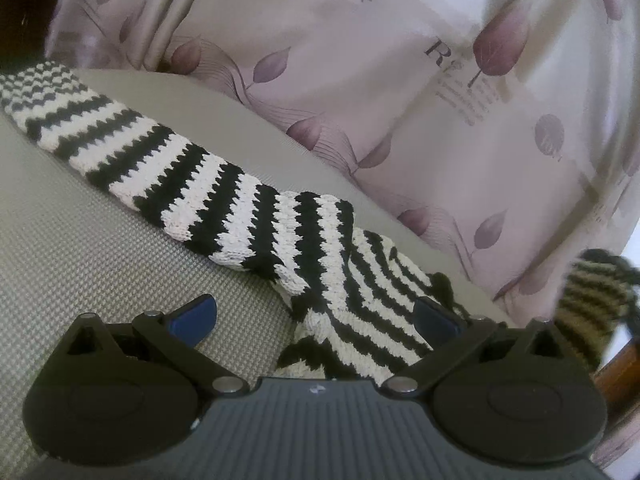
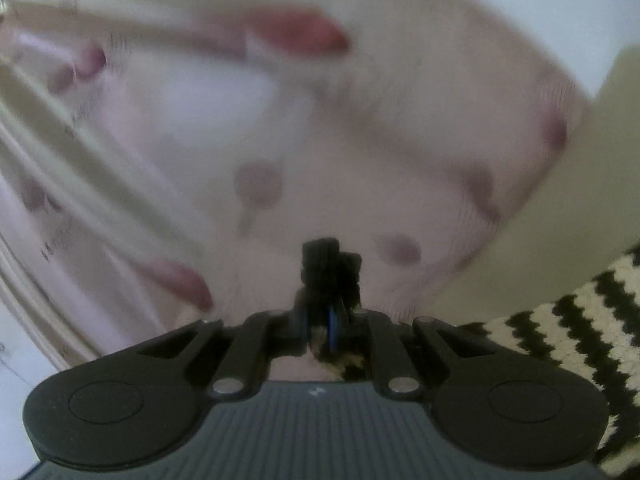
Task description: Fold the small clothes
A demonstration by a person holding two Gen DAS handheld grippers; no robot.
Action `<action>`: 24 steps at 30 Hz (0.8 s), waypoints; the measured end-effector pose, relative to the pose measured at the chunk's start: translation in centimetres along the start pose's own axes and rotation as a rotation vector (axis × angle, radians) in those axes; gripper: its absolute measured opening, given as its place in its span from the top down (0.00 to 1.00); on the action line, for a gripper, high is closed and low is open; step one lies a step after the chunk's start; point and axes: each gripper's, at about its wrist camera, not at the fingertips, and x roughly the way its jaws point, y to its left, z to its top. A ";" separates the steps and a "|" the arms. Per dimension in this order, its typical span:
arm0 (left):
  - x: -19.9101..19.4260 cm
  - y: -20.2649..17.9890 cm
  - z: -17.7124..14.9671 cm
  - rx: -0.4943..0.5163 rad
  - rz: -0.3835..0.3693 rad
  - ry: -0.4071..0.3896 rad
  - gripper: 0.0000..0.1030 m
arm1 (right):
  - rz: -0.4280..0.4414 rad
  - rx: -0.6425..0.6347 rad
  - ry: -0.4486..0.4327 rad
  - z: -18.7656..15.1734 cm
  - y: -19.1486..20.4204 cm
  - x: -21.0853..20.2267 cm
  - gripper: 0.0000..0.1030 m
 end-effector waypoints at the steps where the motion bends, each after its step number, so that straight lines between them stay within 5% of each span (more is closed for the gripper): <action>1: 0.0 0.0 0.0 -0.003 -0.004 -0.003 0.00 | -0.004 0.001 0.019 -1.2 0.0 0.7 0.91; 13: -0.2 0.1 -0.1 -0.023 -0.029 -0.015 0.00 | -0.079 -0.128 0.257 -14.3 1.6 7.3 0.91; 19: -0.2 0.0 -0.2 -0.038 -0.026 -0.022 0.00 | -0.100 -0.313 0.360 -18.1 2.3 9.6 0.88; 21: -0.1 0.1 -0.2 -0.043 -0.024 -0.021 0.00 | -0.119 -0.338 0.399 -19.0 2.1 10.1 0.80; 24: -0.1 0.1 -0.2 -0.049 -0.022 -0.023 0.00 | -0.122 -0.394 0.445 -20.5 1.9 10.4 0.46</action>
